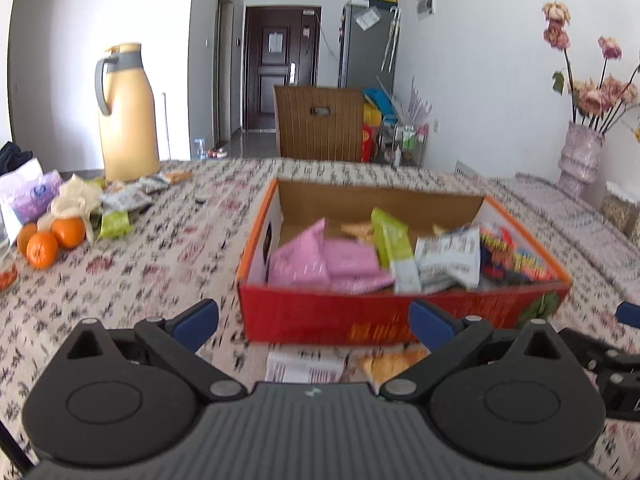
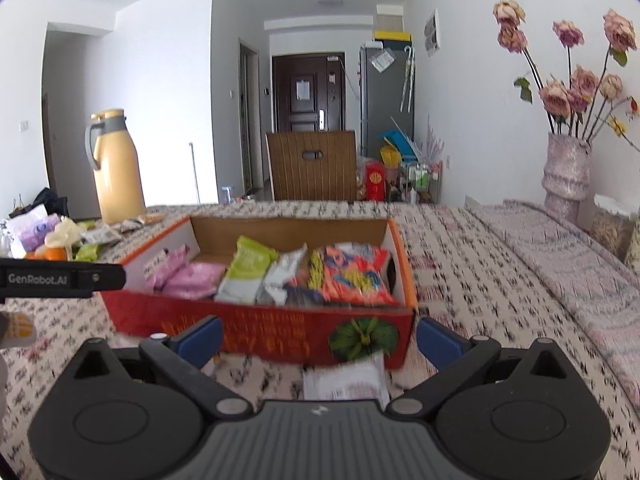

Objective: Organize snacks
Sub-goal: 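Move both grippers back over the snack pile, then grasp a white packet with the right gripper while the left gripper grasps another white packet, then carry both white packets over the box with both grippers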

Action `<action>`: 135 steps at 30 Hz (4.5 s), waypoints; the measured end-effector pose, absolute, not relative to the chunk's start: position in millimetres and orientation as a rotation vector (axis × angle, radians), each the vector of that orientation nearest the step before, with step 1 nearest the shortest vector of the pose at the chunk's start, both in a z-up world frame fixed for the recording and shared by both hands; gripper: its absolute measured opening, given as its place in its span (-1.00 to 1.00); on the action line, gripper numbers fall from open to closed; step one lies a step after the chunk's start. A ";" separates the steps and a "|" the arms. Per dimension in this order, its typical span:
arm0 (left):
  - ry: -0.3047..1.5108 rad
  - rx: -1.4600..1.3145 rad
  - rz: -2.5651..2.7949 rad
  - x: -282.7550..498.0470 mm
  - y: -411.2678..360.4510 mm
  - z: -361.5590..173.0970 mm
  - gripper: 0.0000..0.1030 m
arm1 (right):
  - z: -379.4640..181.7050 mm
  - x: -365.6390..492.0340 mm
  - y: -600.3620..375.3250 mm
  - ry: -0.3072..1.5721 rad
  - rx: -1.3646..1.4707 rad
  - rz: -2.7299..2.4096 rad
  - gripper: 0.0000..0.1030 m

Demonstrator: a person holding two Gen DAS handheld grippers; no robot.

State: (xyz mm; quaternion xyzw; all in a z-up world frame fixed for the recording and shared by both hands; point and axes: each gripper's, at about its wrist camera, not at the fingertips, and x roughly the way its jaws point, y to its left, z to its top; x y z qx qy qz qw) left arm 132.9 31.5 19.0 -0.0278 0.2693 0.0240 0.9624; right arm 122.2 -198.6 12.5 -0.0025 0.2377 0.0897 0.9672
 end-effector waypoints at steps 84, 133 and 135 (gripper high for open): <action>0.758 -0.028 0.038 154.8 36.4 -38.2 -0.14 | -42.8 154.8 -212.1 0.558 0.048 0.193 -0.33; 0.442 -0.007 -0.006 207.6 4.0 60.2 -0.17 | 45.2 217.0 -170.7 0.351 0.046 0.260 -0.33; 0.445 -0.016 -0.002 216.7 4.8 59.8 -0.17 | 44.6 226.1 -168.6 0.353 0.052 0.259 -0.33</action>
